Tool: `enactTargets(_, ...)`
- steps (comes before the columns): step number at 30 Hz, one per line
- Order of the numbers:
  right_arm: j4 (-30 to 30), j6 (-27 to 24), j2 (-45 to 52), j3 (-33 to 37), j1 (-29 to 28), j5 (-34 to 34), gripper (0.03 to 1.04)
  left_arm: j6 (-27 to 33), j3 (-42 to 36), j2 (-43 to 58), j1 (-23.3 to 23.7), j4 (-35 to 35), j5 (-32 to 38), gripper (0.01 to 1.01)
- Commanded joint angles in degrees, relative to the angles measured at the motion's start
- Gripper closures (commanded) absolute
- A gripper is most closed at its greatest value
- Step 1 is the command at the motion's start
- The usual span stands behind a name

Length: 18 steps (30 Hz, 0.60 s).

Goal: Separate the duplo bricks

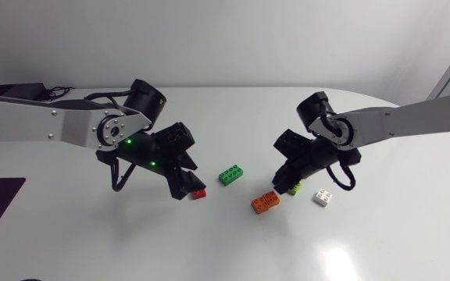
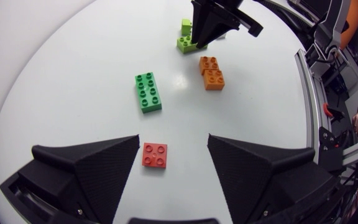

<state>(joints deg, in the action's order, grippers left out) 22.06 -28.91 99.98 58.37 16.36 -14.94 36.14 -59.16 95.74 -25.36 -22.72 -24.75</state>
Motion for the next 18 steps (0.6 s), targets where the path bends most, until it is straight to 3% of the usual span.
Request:
enactTargets(1,-1.1,-1.9,-0.4,-1.8,-1.6,-0.4,0.81,-1.2,1.3,-1.4,-0.5,-0.5,-0.6,0.259)
enactTargets(18,-3.3,-5.6,4.0,-3.1,-7.1,-1.8,0.81,-2.3,0.3,-0.6,-2.0,-0.4,-0.6,0.259)
